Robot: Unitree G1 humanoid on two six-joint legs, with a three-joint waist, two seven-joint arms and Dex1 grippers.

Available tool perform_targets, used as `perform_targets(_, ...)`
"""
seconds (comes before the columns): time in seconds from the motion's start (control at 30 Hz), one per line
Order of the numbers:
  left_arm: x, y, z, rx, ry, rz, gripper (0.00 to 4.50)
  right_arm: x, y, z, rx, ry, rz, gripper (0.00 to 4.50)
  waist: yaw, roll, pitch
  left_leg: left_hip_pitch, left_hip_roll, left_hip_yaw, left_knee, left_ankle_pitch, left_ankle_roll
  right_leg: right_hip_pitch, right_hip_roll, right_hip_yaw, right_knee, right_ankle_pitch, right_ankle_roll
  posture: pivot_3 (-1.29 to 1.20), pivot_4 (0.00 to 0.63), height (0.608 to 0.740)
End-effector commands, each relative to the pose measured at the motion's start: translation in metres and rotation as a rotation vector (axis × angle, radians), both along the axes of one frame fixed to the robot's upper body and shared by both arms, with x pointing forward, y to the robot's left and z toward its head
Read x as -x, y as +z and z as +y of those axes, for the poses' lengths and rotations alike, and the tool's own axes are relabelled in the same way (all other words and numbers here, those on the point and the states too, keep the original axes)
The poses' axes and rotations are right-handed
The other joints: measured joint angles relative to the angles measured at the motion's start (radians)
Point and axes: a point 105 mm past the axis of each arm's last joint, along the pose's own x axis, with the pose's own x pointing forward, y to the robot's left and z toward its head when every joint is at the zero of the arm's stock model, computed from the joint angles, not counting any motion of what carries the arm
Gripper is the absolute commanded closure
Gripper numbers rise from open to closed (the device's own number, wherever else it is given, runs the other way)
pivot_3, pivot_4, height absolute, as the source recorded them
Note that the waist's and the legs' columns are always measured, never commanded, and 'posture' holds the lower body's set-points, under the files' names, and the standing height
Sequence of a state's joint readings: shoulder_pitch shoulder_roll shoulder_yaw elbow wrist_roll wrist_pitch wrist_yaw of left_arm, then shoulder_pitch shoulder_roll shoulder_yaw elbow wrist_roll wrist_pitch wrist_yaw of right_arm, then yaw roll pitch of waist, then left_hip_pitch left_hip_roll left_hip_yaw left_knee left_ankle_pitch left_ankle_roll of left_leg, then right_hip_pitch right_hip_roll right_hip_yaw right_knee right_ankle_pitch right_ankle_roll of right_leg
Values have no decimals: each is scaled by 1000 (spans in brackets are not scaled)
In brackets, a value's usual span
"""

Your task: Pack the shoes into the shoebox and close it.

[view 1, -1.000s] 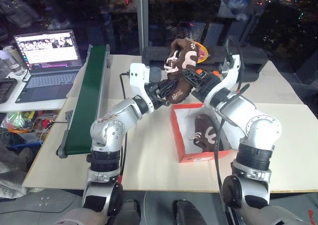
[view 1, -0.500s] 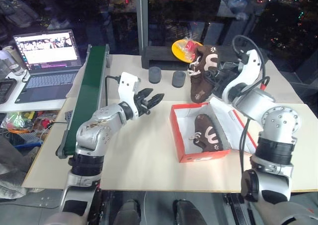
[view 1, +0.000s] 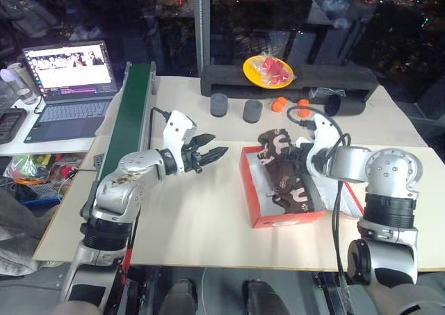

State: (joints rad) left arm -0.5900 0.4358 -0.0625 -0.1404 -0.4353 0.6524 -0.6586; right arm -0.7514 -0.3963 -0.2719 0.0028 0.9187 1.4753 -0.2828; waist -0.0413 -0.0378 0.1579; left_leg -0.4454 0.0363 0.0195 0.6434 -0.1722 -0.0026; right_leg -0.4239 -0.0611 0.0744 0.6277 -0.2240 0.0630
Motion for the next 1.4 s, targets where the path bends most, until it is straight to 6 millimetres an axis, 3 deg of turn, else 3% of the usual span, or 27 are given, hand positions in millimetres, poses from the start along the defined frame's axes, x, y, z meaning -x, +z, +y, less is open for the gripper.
perform_targets(0.03, 4, 17, -3, 12, -12, -69, 1769, 3, -23, 6, 19, -7, 43, 3717, -3, 0, 0, 0, 0, 0, 0, 0, 0, 0, 0, 0, 0, 0, 0, 0, 150, 740)
perform_targets(0.37, 3, 17, -3, 9, -3, -71, 1769, 14, -75, 44, 85, 93, 177, 3717, 0, 0, -1, 1, 0, -1, 0, 0, 0, 2, 0, -1, 0, 0, 0, 0, 150, 740)
perform_targets(0.53, 3, 20, -6, 9, -11, -79, 1769, 20, -101, 40, 149, 103, 238, 3717, -6, -2, -6, 5, 1, 0, 0, 0, 0, 4, 1, -1, 0, 0, 0, 0, 150, 740)
perform_targets(0.93, 3, 20, -15, 13, -45, -79, 1769, 25, -130, 28, 155, 54, 314, 3717, -4, -9, -16, 22, 2, -1, -1, -1, 0, 22, 1, -2, -3, -4, -5, 0, 150, 740)
perform_targets(0.97, 3, 20, -15, 14, -47, -79, 1769, 23, -127, 27, 145, 42, 302, 3717, -4, -10, -17, 23, 2, -1, -1, -1, 0, 23, 1, -2, -3, -4, -5, 0, 150, 740)
perform_targets(1.03, 3, 20, -16, 13, -48, -80, 1716, 18, -116, 29, 99, 28, 260, 2976, -4, -11, -18, 23, 2, 0, -1, -1, 0, 23, 1, -2, -3, -4, -5, 0, 150, 740)
perform_targets(1.07, 3, 20, -15, 13, -48, -80, 1716, 15, -106, 31, 82, 29, 232, 2899, -3, -10, -18, 23, 2, 0, -1, -1, 0, 23, 1, -2, -3, -4, -5, 0, 150, 740)
perform_targets(1.17, 3, 20, -16, 10, -53, -77, 1716, 4, -66, 32, 62, 22, 108, 1935, 0, -7, -16, 20, 2, -1, -1, -1, 0, 20, 1, -2, -3, -4, -5, 0, 150, 740)
perform_targets(1.4, 3, 16, -17, 4, -67, -65, 1716, 6, 16, 23, 61, 24, -110, 1935, 3, 3, -10, -1, 1, -2, -1, -1, 1, -2, 1, -2, 2, -3, -2, 0, 150, 740)
